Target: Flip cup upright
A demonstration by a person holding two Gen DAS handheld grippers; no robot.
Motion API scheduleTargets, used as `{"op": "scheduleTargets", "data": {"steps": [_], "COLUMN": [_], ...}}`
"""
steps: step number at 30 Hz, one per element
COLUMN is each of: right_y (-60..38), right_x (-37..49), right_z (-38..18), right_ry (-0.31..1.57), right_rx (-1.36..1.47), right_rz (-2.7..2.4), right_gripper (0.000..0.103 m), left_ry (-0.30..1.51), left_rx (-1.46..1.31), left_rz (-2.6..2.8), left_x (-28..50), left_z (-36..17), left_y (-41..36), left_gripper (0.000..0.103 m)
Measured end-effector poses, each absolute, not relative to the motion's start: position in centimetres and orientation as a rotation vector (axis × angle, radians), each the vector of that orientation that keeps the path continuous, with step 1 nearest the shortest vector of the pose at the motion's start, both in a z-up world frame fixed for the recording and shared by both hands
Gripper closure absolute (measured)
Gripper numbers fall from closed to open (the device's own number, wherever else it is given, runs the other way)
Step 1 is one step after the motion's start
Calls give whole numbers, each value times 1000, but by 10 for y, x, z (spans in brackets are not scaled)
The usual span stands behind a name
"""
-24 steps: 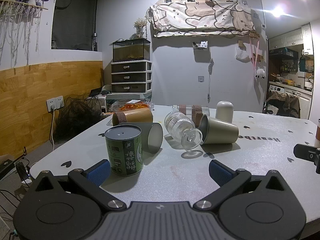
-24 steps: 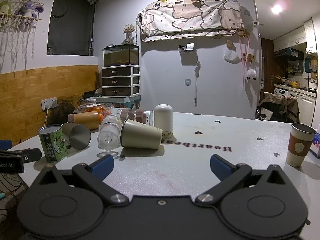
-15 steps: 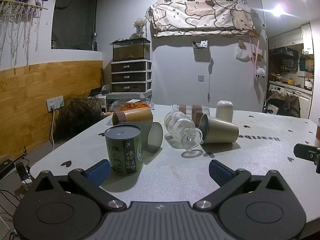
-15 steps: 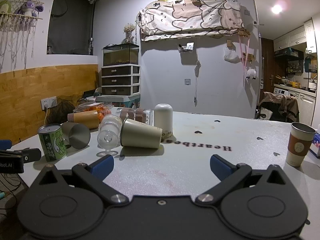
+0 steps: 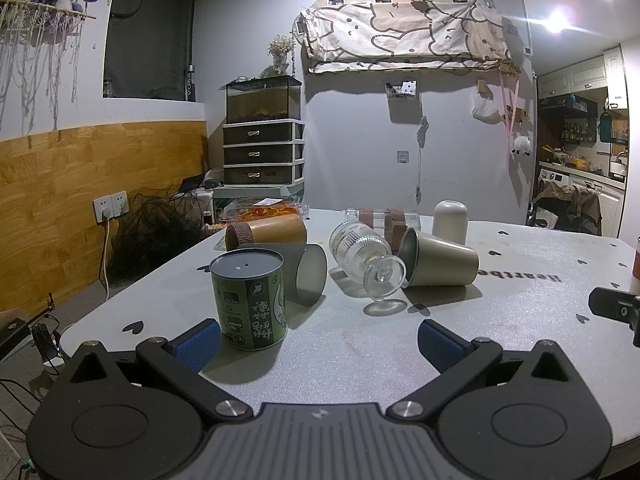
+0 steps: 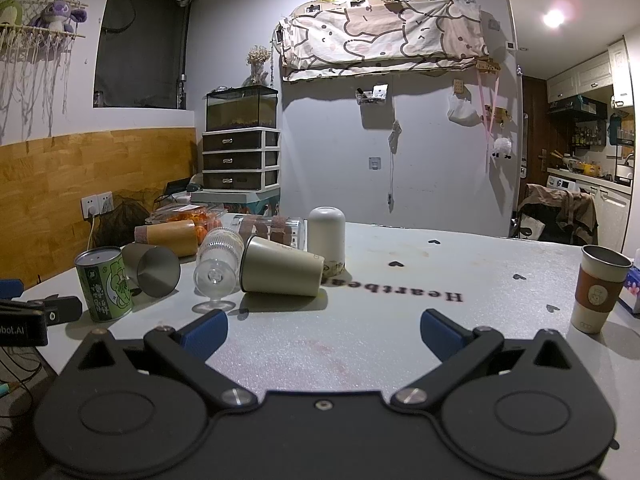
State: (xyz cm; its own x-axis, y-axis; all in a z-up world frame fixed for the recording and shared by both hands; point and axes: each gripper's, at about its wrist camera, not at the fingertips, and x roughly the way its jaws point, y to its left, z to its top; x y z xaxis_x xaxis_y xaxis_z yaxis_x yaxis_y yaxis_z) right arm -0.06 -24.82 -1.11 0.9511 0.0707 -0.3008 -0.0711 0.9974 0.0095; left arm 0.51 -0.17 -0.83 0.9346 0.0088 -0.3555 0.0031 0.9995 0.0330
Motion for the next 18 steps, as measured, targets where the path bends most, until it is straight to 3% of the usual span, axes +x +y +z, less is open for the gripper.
{"op": "scheduleTargets", "data": {"steps": [18], "right_y": [-247], "right_x": [-1], "right_z": [-9], "right_ry": [306], "right_rx": [-3], "right_rz": [72], "right_gripper": [0], "left_ry": [367], "left_rx": [31], "left_rz": [2], "left_x": [6], "left_z": [-8], "left_y": [-1], "left_gripper": [0]}}
